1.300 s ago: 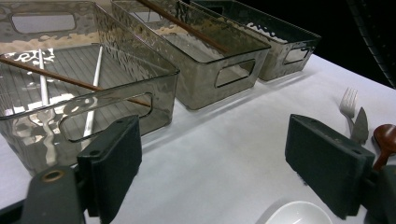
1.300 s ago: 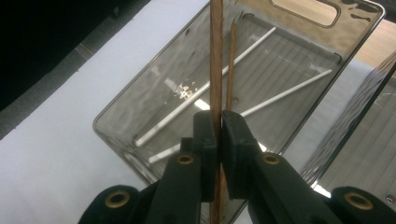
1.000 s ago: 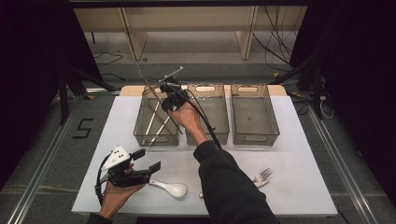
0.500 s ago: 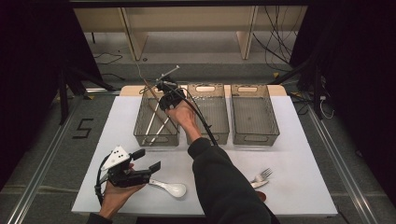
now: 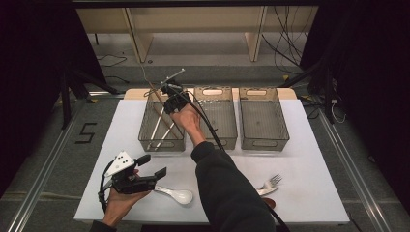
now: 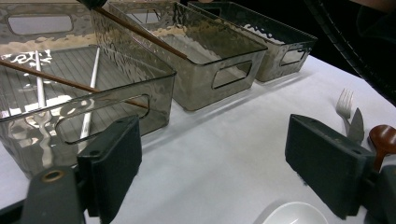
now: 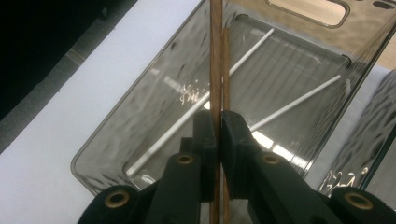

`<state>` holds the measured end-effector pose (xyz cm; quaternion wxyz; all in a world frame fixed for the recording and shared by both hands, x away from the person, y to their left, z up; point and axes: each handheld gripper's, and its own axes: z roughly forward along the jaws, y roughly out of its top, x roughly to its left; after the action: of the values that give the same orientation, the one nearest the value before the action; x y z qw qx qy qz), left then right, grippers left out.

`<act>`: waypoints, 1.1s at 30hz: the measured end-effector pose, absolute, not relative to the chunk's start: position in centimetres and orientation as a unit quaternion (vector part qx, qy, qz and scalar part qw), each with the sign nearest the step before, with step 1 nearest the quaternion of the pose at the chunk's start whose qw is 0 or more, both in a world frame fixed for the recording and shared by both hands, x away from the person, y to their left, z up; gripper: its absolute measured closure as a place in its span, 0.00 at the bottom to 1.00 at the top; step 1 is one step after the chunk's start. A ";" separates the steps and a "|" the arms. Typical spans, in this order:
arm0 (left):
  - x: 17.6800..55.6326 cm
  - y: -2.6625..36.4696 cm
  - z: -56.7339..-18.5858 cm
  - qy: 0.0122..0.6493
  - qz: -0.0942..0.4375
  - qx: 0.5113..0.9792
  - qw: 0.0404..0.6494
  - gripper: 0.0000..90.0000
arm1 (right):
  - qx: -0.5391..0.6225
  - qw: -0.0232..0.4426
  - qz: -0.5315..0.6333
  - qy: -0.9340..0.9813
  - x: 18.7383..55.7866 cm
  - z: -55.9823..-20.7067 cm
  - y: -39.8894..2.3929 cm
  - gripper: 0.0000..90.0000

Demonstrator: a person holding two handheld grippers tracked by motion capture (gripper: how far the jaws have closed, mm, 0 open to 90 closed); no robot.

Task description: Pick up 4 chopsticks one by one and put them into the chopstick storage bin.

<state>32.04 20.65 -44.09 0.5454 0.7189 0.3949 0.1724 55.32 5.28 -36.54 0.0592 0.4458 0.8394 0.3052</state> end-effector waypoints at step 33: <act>32.0 20.7 -44.1 0.395 0.171 0.719 0.545 0.21 | 0.457 0.035 0.322 0.828 56.0 -37.5 5.4 0.68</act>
<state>32.02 20.66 -44.09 0.5452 0.7191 0.3952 0.1715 56.03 5.40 -37.47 0.0352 0.4571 0.8285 0.3217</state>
